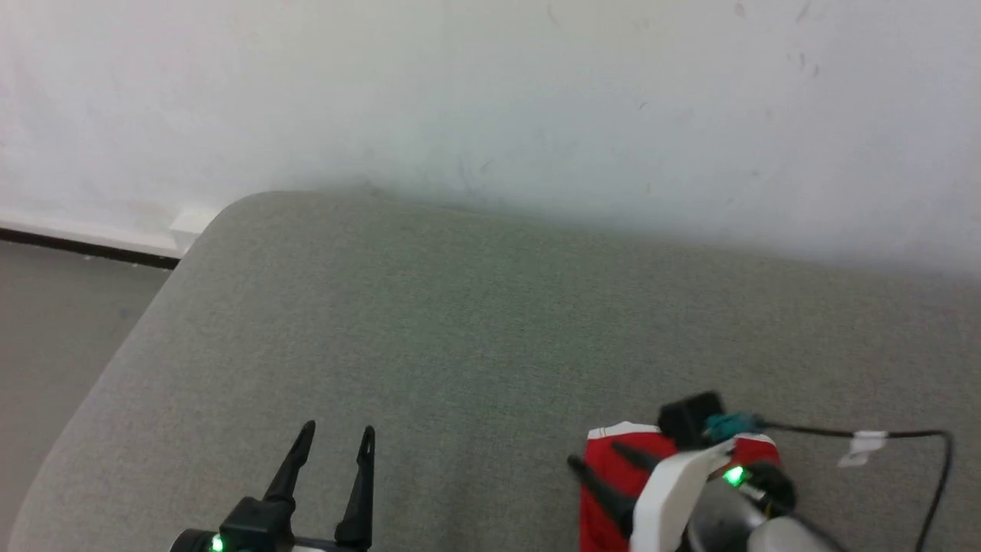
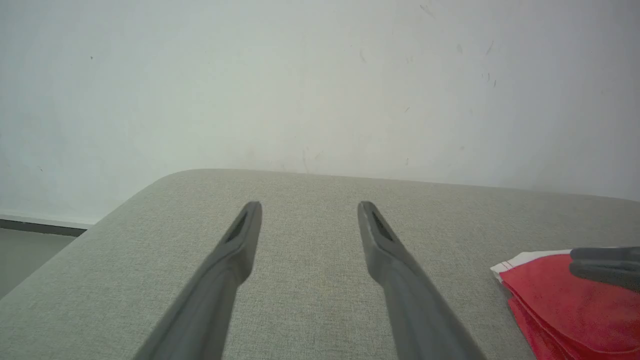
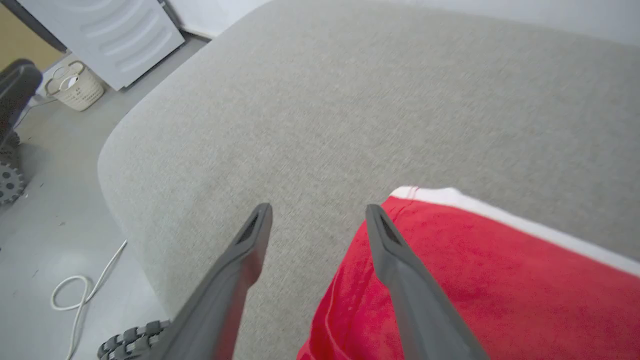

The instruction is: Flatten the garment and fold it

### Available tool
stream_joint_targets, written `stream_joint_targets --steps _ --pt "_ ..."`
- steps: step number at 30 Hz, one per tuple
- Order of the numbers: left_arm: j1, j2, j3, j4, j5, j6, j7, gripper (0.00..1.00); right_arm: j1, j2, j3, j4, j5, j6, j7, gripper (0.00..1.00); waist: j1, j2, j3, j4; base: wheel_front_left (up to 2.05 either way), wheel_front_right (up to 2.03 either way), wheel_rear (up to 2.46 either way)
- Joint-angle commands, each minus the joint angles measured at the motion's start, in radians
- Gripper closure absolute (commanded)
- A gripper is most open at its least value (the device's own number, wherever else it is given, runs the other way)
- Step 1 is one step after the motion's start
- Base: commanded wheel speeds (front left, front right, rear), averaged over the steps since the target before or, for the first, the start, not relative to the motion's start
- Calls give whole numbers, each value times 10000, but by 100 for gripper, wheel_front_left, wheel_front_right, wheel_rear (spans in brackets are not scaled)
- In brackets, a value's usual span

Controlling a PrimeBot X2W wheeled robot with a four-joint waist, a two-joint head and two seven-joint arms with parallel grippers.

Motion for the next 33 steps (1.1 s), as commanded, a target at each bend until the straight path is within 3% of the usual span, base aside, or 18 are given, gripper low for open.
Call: stream_joint_targets --steps 1,9,13,21,29,33 --pt "-98 -55 82 28 31 -32 -49 0 -349 -293 -210 -246 36 -7 -280 0 0 0 -139 -290 0 0 0" --pt "-71 -127 251 -123 -90 -109 -49 0 -1064 -2152 -1805 -1101 -1774 -7 -2349 0 0 0 -183 -937 0 0 0" --pt "-64 -177 279 -225 -123 -123 -49 0 -822 -2644 -2827 -1279 -2679 -7 -3452 0 0 0 -126 -1173 0 0 0" --pt "-18 -245 292 -327 -127 -179 -49 0 718 -1923 -4397 -1906 -3363 -7 -5114 0 0 0 -59 -1367 0 0 0" --pt "159 -282 317 -374 -115 -238 -49 0 2156 -672 -4863 -2412 -3713 -7 -5915 0 0 0 -98 -1400 0 0 0" --pt "200 -291 333 -374 -71 -270 -49 0 2416 -395 -4924 -2524 -3796 -7 -6005 0 0 0 -109 -1385 0 0 0"
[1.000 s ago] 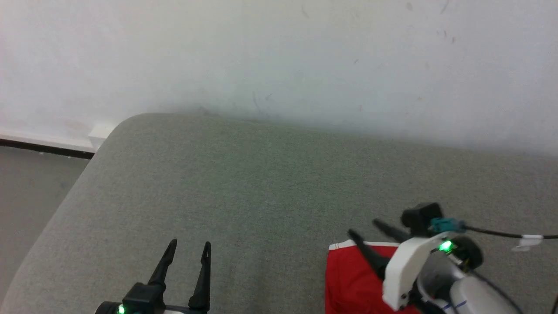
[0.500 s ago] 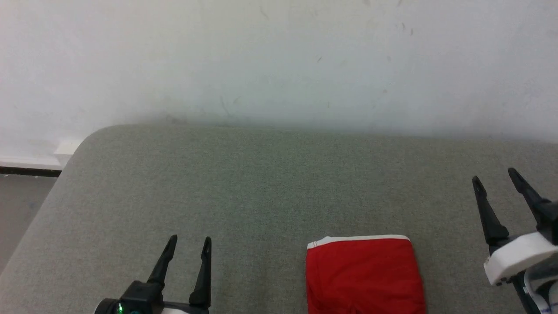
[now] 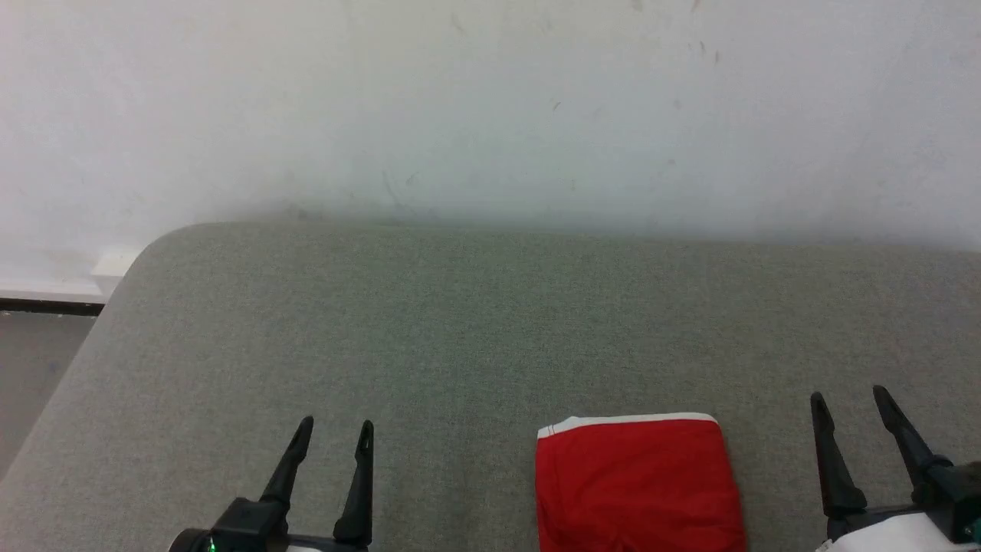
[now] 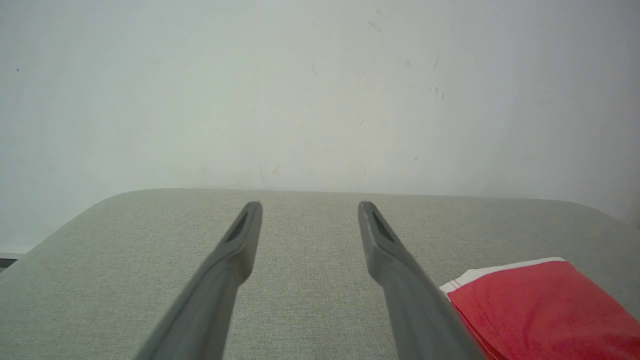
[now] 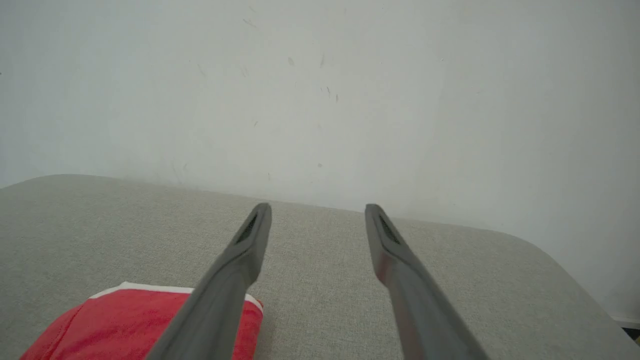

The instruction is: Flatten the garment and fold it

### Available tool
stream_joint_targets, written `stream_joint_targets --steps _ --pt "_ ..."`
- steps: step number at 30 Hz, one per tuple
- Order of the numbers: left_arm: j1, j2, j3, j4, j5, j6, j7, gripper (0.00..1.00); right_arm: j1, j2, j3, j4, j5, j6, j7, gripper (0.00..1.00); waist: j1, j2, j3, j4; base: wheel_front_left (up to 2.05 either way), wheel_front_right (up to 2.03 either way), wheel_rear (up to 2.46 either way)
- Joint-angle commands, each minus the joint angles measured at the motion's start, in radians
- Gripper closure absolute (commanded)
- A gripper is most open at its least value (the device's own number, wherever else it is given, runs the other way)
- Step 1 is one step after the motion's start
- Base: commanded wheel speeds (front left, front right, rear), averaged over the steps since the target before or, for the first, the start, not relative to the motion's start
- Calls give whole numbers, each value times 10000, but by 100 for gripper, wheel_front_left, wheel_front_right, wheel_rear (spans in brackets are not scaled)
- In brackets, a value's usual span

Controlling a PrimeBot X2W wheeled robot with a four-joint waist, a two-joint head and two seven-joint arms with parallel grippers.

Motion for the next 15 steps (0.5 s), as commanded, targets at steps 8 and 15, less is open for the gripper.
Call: stream_joint_targets --steps 8,15 --pt "-1 -52 11 -74 72 -123 -47 0 122 -15 35 -200 40 -9 267 0 0 0 118 76 0 0 0" --pt "-227 -68 -99 -60 94 -144 -47 0 -10 -622 839 -290 1472 -9 3204 0 0 0 550 292 0 0 0"
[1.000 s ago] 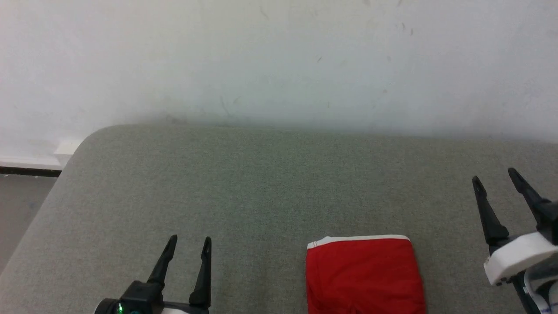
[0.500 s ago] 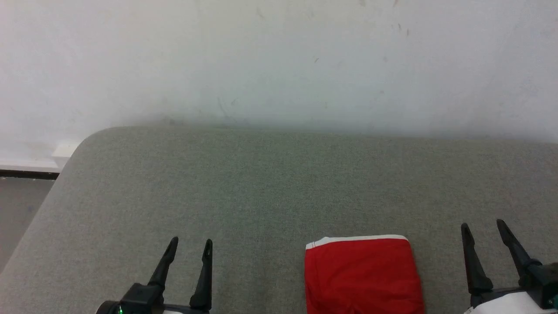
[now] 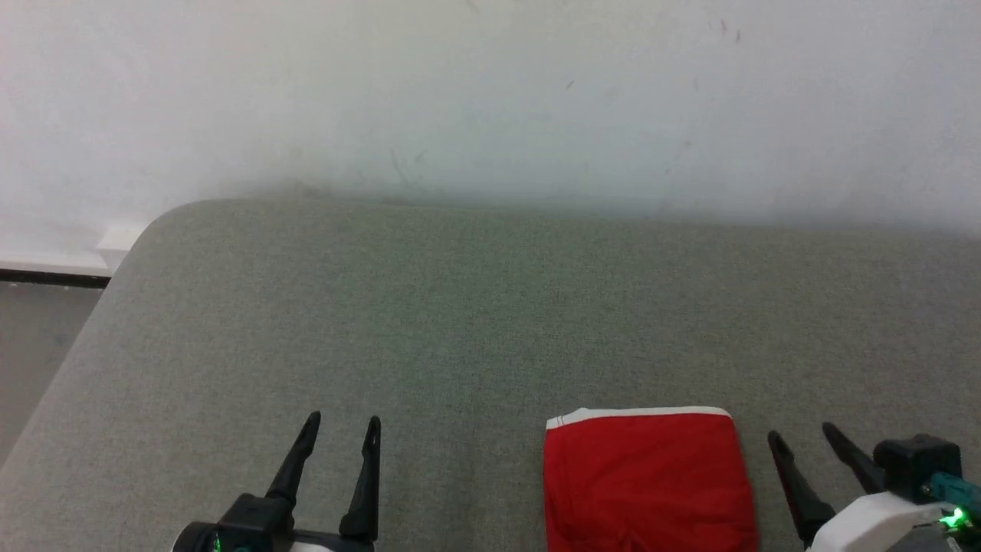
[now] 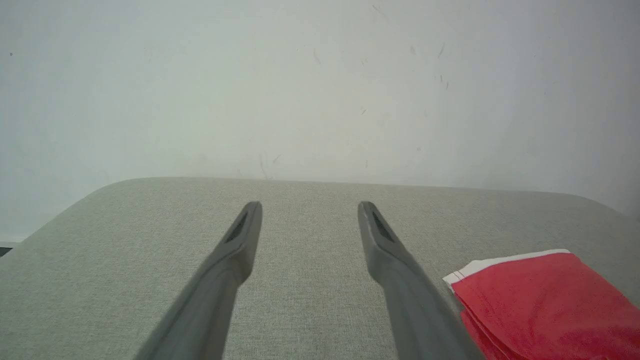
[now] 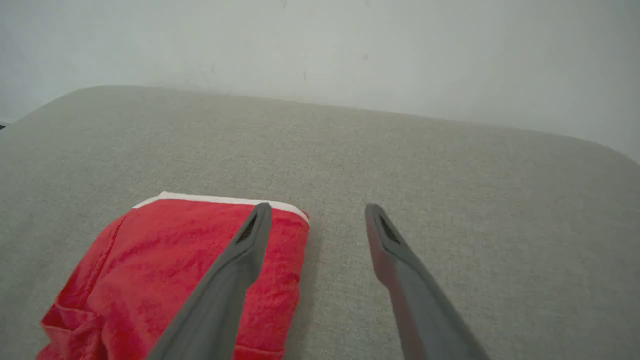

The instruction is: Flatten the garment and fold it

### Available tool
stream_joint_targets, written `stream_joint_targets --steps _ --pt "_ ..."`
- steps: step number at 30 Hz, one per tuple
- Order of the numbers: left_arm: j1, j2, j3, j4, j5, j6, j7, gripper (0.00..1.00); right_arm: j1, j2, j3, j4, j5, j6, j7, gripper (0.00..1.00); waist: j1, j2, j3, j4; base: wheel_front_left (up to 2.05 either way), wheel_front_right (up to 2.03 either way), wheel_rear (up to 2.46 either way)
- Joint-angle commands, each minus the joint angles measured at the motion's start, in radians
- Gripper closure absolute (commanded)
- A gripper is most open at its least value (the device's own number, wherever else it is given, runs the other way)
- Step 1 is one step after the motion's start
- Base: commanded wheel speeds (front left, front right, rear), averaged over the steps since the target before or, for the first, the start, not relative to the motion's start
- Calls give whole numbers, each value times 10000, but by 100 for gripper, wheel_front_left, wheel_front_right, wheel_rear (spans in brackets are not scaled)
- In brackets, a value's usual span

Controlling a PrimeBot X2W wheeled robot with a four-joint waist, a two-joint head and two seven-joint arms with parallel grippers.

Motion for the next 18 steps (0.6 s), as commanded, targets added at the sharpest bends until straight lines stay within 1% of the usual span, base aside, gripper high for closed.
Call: stream_joint_targets --steps 1,5,6,8,10,13,18 --pt "-204 -39 -14 -13 74 -69 -47 0 -73 -60 70 -51 325 -11 503 0 0 0 195 134 0 0 0" --pt "-346 -46 -68 37 63 -71 -47 0 -344 -329 448 95 1249 -11 2566 0 0 0 457 298 0 0 0" --pt "-392 -48 -100 57 66 -79 -47 0 -415 -319 469 193 1442 -11 3006 0 0 0 513 352 0 0 0" --pt "-492 -51 -156 102 68 -87 -47 0 -577 -100 320 452 1911 -11 3717 0 0 0 615 470 0 0 0" --pt "-609 -53 -216 145 66 -89 -47 0 -722 -27 231 758 2015 -11 4296 0 0 0 712 617 0 0 0" --pt "-740 -56 -273 182 54 -73 -47 0 -934 208 33 1221 2084 -11 4818 0 0 0 833 809 0 0 0" --pt "-835 -59 -339 221 54 -75 -47 0 -1185 330 133 1807 1793 -11 5098 0 0 0 998 1031 0 0 0"
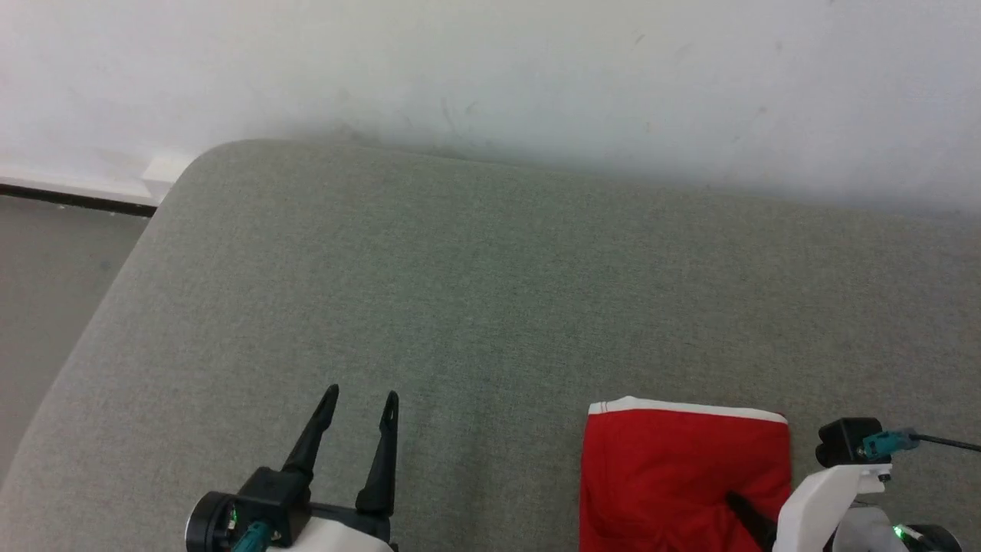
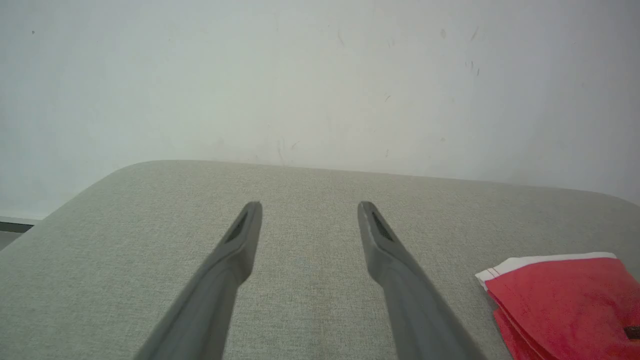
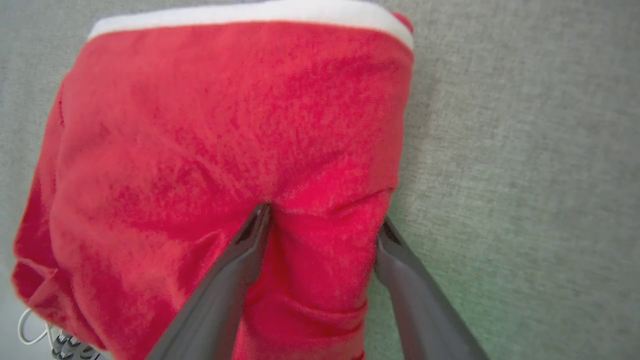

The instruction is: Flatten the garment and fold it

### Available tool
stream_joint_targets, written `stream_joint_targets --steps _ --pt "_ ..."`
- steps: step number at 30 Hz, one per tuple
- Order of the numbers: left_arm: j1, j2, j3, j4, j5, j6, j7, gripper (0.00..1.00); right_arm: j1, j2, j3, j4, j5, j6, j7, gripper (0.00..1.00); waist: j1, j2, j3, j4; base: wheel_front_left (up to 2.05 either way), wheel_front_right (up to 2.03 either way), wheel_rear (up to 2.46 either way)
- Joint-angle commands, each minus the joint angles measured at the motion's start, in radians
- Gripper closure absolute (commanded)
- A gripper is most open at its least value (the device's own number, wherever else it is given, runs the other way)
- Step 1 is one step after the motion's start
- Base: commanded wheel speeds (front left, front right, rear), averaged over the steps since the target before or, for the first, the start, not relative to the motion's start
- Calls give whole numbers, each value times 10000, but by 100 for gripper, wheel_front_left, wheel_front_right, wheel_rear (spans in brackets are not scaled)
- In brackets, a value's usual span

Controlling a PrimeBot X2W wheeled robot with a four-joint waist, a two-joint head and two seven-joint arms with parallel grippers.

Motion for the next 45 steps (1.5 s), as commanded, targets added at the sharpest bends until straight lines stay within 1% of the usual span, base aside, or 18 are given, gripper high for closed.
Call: stream_joint_targets --steps 1,3,4,5,6,10,14,16,20,24,29,33,40,41,42,45 --pt "-197 -46 -25 27 52 -60 -47 0 -158 145 12 190 -38 -7 15 0 -1 0 179 206 0 0 0" --pt "-225 -47 -43 37 51 -56 -47 0 -237 208 166 471 -157 -7 24 0 -1 0 226 280 0 0 0" --pt "-238 -47 -50 40 50 -52 -47 0 -258 229 269 610 -212 -7 42 32 -1 0 239 307 0 0 0" --pt "-249 -47 -58 46 48 -48 -47 0 -279 233 369 724 -283 -7 33 55 -1 0 244 328 0 0 0" --pt "-257 -48 -65 56 45 -40 -47 0 -310 197 483 802 -397 -7 -14 100 -1 0 244 341 0 0 0" --pt "-248 -49 -111 77 40 -16 -47 0 -596 -117 863 798 -965 -7 -450 100 -1 0 163 192 0 0 0" --pt "-204 -49 -163 74 -46 12 -47 0 -1053 -831 1470 477 -1816 -7 -640 100 -1 0 31 -299 0 0 0" --pt "-195 -50 -191 59 -107 46 -47 0 -1346 -1303 1894 227 -2177 -7 -576 100 -1 0 26 -666 0 0 0" --pt "-296 -50 -268 5 -161 86 -47 0 -2065 -2501 2736 -330 -2550 -7 -200 100 -1 0 257 -1540 0 0 0" --pt "-615 -50 -370 -60 -141 97 -47 0 -2708 -3862 3035 -654 -2476 -7 86 100 -1 0 736 -2272 0 0 0" --pt "-1175 -50 -477 -134 -69 63 -47 0 -3121 -5219 2458 -254 -2205 -7 -95 100 -1 0 1498 -2783 0 0 0" --pt "-1616 -50 -550 -145 86 -34 -47 0 -3284 -5960 1880 678 -2110 -7 -682 100 -1 0 2192 -2901 0 0 0" --pt "-2214 -30 -598 -181 339 -188 -47 0 -3451 -6824 1174 2773 -2107 -7 -2106 100 -1 0 3265 -2549 0 0 0" --pt "-2271 -11 -575 -212 367 -199 -47 0 -3497 -6859 1044 2969 -2175 -7 -2299 100 -1 0 3405 -2499 0 0 0" --pt "-2370 40 -527 -281 419 -218 -47 0 -3598 -6908 666 3361 -2315 -7 -2682 100 -1 0 3698 -2396 0 0 0" --pt "-2504 93 -478 -351 473 -244 -47 0 -3812 -6977 1 3960 -2607 -7 -3285 100 -1 0 4081 -2237 0 0 0"
